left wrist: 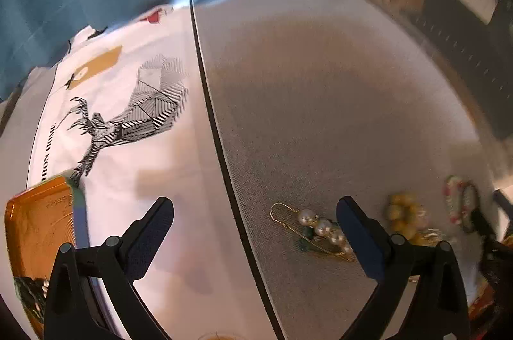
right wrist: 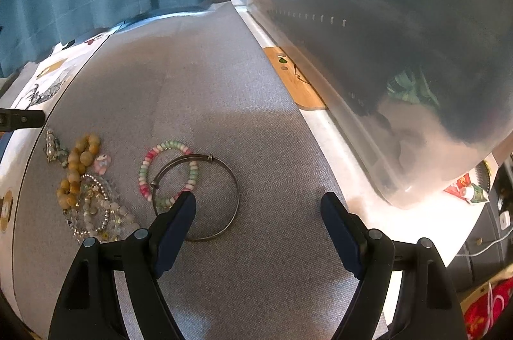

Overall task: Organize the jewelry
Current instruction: 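Lower the left tool toward the pearl safety pin while the right tool nears the silver bangle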

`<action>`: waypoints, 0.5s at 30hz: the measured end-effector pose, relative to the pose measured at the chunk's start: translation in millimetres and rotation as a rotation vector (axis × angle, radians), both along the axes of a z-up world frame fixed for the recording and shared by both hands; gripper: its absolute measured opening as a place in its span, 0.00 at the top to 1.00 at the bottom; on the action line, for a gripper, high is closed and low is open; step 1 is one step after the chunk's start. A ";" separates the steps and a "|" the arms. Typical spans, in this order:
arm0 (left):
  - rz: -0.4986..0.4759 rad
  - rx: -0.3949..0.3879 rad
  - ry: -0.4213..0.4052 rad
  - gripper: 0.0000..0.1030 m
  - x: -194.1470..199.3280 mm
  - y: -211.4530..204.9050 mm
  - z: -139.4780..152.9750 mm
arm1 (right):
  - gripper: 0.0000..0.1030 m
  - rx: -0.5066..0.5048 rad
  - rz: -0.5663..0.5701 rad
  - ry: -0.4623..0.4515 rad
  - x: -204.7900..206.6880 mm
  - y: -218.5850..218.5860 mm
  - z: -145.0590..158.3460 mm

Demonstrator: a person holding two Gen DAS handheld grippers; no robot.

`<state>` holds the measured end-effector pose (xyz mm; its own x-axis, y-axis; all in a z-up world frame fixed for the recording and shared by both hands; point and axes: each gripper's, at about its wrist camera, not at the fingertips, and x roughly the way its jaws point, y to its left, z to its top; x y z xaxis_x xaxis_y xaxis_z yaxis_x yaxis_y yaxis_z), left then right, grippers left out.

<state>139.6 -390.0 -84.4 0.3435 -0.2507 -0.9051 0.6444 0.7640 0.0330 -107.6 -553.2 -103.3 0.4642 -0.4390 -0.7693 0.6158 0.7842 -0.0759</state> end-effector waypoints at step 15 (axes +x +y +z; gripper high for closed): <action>-0.039 0.108 -0.028 0.03 -46.4 71.1 -11.3 | 0.22 0.014 -0.004 -0.013 -8.2 2.0 -1.2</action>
<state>93.2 -319.0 -95.7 0.3609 -0.1659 -0.9177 0.6710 0.7296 0.1320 -115.8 -551.2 -104.5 0.4728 -0.4299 -0.7692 0.6195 0.7829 -0.0568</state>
